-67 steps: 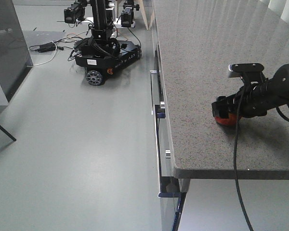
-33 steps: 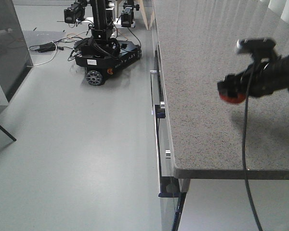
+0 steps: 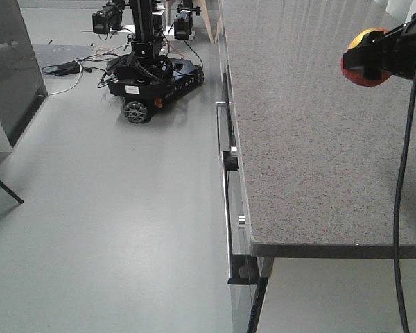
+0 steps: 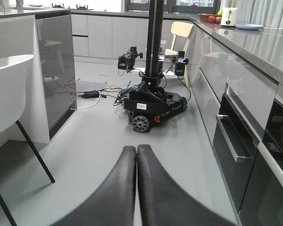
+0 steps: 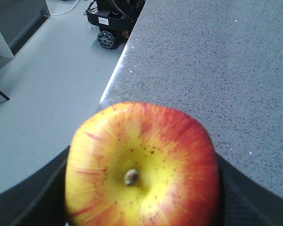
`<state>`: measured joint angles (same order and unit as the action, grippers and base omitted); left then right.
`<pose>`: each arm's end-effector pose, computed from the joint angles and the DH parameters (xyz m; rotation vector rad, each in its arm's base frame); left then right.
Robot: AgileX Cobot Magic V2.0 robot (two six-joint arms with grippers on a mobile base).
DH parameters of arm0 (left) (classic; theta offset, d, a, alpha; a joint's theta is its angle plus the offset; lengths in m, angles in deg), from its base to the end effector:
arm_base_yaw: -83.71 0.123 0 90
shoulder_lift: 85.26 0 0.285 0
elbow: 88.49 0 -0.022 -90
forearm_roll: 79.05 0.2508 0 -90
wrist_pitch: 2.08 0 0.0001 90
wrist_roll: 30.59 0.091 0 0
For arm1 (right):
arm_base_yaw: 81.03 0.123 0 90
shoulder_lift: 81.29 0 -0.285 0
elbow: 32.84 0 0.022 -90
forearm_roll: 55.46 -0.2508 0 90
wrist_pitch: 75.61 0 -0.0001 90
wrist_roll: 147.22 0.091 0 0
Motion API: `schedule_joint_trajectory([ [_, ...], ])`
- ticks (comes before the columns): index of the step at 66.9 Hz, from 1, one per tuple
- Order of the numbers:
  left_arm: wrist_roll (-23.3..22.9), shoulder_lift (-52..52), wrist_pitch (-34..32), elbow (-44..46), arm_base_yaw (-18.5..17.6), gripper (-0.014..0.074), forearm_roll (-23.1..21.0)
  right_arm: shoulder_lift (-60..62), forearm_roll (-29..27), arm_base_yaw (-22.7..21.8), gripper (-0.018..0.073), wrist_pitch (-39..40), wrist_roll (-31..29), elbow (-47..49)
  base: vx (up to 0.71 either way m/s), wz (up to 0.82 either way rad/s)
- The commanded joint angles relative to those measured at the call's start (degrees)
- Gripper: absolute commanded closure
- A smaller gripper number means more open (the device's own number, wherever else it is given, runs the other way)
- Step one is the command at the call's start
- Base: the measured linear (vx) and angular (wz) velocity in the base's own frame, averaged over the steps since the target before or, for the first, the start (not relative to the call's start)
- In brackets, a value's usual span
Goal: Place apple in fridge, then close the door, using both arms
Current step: 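Raise the held apple with the right gripper and hold it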
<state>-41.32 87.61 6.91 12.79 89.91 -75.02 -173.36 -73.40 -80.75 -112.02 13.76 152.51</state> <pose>0.0560 0.0071 0.1907 -0.1949 1.6434 0.0018 0.3353 0.0183 0.3969 -0.1952 2.1097 0.1524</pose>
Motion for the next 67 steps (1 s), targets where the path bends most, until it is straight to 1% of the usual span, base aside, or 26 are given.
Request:
schedule_joint_trajectory([
  [1, 0.0, 0.9, -4.2, -1.5, -0.3, 0.0602, -0.4, 2.5, -0.6, -0.2, 0.0409, 3.6, -0.2, 1.9, 0.0, 0.0],
  [67, 0.0, 0.9, -4.2, -1.5, -0.3, 0.0602, -0.4, 2.3, -0.5, -0.2, 0.0409, 3.6, -0.2, 1.9, 0.0, 0.01],
])
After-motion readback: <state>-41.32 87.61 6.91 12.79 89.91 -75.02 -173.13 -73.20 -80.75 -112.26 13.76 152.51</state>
